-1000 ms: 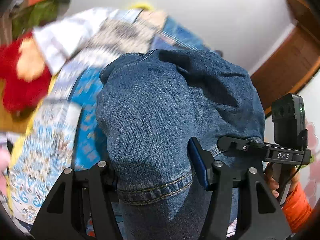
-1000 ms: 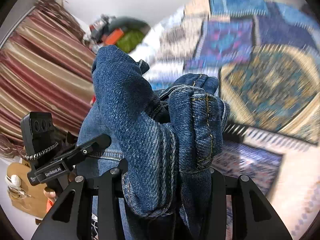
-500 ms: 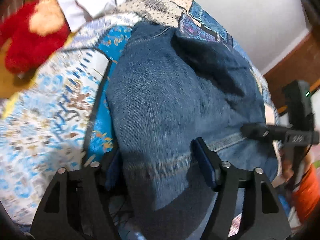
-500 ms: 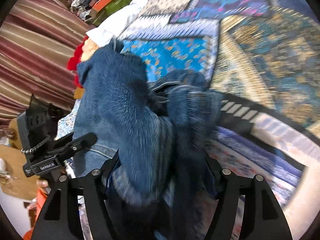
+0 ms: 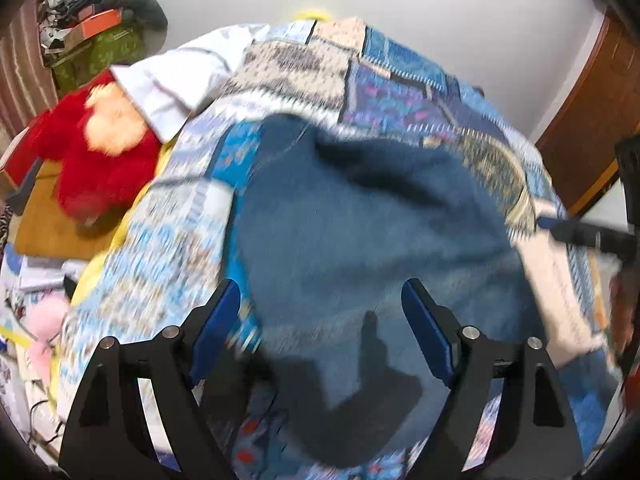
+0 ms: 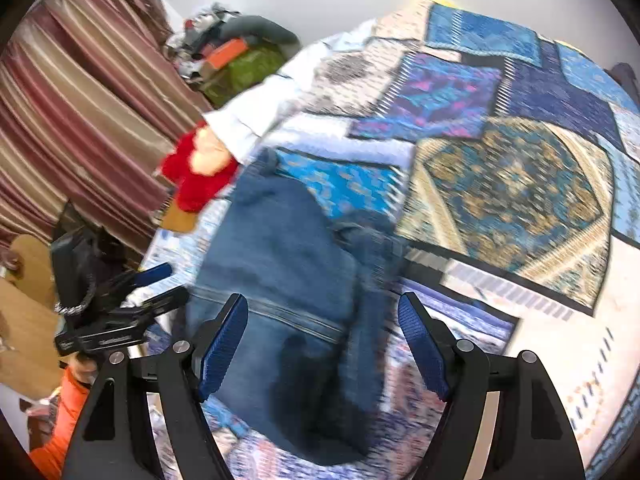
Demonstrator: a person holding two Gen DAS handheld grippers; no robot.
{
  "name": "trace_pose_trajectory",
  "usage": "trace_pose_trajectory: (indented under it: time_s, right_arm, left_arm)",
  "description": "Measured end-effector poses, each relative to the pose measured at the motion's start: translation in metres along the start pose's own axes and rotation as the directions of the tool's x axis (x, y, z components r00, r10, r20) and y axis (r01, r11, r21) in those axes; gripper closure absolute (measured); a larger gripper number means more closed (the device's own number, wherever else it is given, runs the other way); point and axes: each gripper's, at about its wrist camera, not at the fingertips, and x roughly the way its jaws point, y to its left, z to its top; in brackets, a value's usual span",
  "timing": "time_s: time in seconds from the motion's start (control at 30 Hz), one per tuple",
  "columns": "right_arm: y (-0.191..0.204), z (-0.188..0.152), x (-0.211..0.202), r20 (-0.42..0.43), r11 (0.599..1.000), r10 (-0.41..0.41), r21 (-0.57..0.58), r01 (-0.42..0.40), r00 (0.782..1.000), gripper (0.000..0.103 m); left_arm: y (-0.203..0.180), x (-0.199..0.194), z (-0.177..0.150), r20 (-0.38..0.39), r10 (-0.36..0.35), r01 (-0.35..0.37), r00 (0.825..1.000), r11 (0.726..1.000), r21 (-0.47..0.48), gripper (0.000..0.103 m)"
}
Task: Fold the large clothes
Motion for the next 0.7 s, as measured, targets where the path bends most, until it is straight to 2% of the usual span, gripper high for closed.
trace_pose_trajectory:
  time_s: [0.13, 0.3, 0.4, 0.47, 0.53, 0.7]
  right_arm:
    - [0.023, 0.004, 0.020, 0.011, 0.998, -0.022, -0.066, 0.023, 1.000, 0.027]
    - [0.008, -0.013, 0.052, -0.061, 0.993, -0.086, -0.088, 0.080, 0.994, 0.027]
    - [-0.014, -0.024, 0.061, -0.096, 0.992, -0.110, -0.071, 0.103, 0.989, 0.027]
    - [-0.028, -0.028, 0.053, -0.107, 0.998, -0.065, -0.024, 0.063, 0.992, 0.027]
    - [-0.035, -0.029, 0.039, -0.098, 0.999, -0.049, 0.019, 0.051, 0.994, 0.027]
    - [-0.017, -0.032, -0.018, 0.026, 0.994, -0.105, -0.009, 0.105, 0.994, 0.027]
  left_arm:
    - [-0.015, 0.028, 0.036, 0.015, -0.009, 0.010, 1.000, 1.000, -0.010, 0.020]
    - [-0.022, 0.081, 0.062, -0.040, 0.100, -0.101, 0.994, 0.995, -0.021, 0.020]
    - [-0.031, 0.095, 0.064, -0.040, 0.177, -0.176, 0.983, 0.984, 0.037, 0.019]
    - [-0.038, 0.091, 0.060, -0.029, 0.210, -0.207, 0.977, 0.975, 0.084, 0.019]
    - [-0.044, 0.072, 0.053, -0.013, 0.203, -0.201, 0.979, 0.974, 0.102, 0.019]
    - [-0.051, -0.007, 0.033, 0.094, 0.147, -0.156, 0.985, 0.982, 0.103, 0.019]
